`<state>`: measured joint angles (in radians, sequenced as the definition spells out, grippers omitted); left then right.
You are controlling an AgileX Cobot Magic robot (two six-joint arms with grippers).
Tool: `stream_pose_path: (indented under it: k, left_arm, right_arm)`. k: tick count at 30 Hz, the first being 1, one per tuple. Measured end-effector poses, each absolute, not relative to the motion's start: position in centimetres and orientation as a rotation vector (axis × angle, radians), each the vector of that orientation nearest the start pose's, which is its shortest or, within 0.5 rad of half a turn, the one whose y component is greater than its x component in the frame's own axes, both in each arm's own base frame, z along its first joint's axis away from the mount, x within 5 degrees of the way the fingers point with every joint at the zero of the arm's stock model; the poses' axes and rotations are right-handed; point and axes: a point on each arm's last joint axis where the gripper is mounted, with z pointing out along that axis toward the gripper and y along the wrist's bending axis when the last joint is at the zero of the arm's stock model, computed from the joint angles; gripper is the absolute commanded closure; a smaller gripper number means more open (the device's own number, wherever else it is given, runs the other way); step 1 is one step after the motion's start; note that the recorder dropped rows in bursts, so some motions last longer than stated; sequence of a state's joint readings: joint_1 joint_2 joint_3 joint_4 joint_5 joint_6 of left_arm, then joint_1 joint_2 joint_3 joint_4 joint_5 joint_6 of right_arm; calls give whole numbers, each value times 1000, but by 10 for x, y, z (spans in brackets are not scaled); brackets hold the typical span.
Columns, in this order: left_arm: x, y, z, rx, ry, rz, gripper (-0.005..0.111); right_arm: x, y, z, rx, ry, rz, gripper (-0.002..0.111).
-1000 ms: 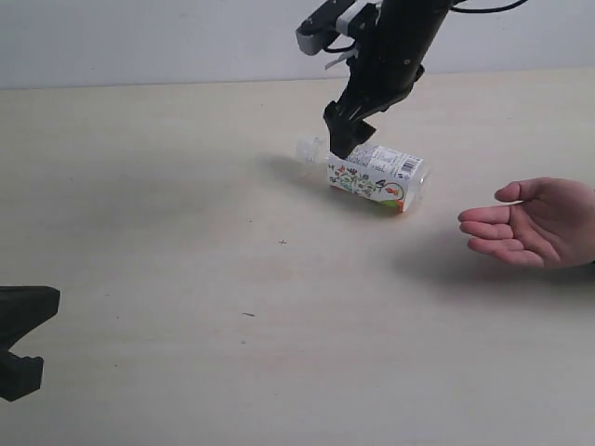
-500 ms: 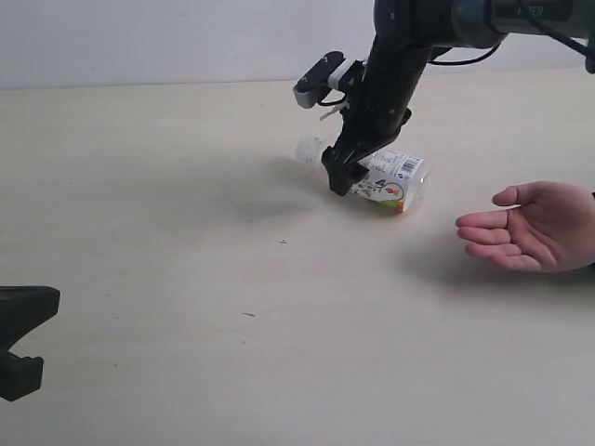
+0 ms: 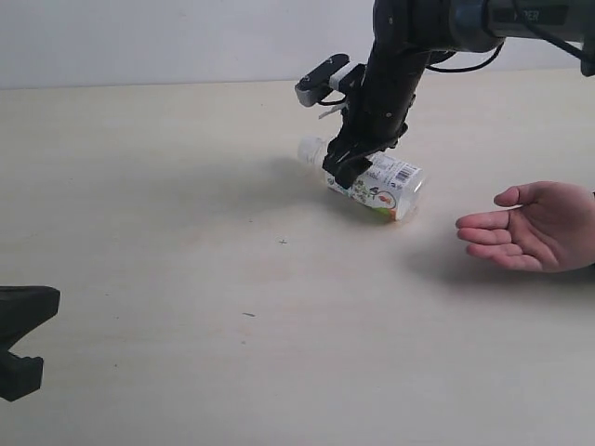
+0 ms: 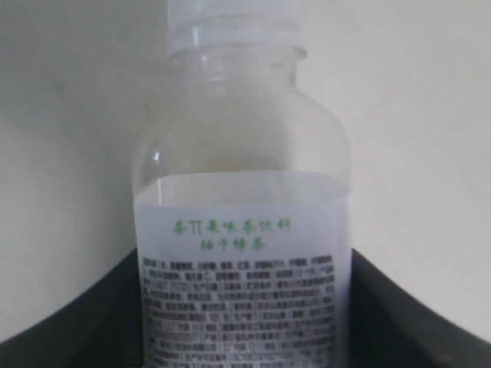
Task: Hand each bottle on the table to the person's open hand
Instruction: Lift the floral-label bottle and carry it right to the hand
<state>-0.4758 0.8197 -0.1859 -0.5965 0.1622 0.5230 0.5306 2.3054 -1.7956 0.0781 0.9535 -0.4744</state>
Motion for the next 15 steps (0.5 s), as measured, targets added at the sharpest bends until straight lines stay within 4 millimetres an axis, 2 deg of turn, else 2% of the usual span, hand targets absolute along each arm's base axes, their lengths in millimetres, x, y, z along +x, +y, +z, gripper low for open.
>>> stream_pose_path:
  k: [4, 8, 13, 15]
  left_arm:
    - [113, -68, 187, 510, 2221, -391, 107]
    - [113, -68, 187, 510, 2221, -391, 107]
    - [113, -68, 187, 510, 2221, -391, 107]
    - [113, -68, 187, 510, 2221, -391, 107]
  right_arm:
    - [406, 244, 142, -1264, 2644, 118, 108]
    - [404, 243, 174, -1137, 2628, 135, 108]
    - [385, 224, 273, -945, 2512, 75, 108]
    - [374, 213, 299, -925, 2505, 27, 108]
